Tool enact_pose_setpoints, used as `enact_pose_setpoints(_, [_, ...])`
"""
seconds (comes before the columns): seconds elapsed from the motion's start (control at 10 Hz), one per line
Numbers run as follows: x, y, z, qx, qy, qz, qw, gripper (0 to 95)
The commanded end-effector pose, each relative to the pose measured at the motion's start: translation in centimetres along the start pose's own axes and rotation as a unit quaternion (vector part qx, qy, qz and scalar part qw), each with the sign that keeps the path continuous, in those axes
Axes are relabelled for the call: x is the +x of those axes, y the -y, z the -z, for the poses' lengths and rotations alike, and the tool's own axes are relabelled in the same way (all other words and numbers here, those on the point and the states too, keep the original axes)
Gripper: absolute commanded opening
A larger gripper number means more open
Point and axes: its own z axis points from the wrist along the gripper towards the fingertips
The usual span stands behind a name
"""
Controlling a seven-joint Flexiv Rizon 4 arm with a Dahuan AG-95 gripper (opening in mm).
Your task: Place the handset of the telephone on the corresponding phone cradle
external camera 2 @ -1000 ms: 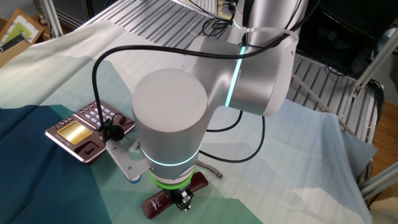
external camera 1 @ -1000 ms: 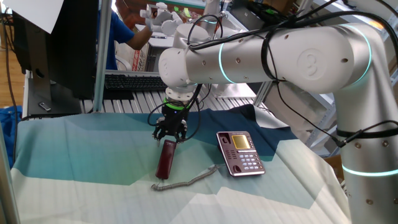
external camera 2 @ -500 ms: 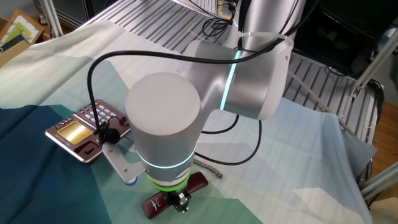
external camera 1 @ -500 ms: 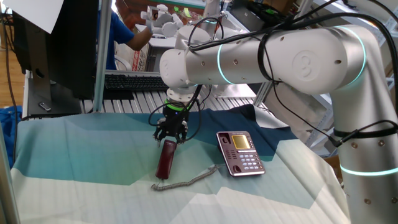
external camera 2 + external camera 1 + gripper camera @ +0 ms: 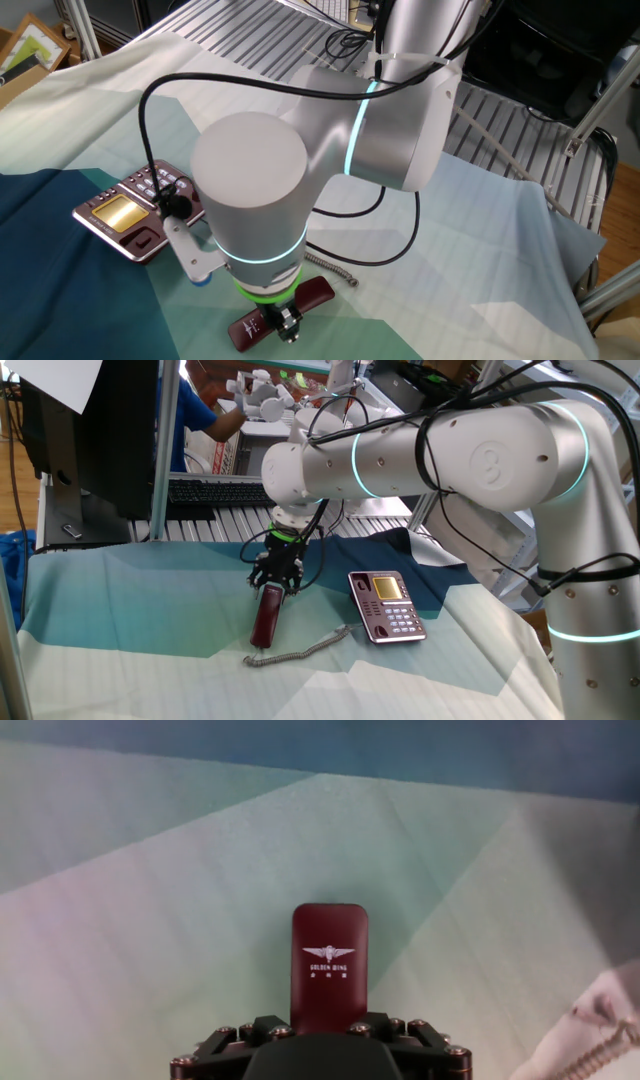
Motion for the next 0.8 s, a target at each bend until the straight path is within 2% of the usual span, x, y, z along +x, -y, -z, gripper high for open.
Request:
enact_pose_setpoints(0.1, [-0.1,-0.1,-0.2,-0.002,0.001,-0.009,1.0000,57.0])
enact_pose_setpoints(0.3, [-0.2,-0.4,-0.8,-0.001,0.005,-0.004,1.0000,57.0])
enact_pose_setpoints(0.8, [-0.6,-0.3,-1.3,0.003,0.007,0.019,0.9998,57.0])
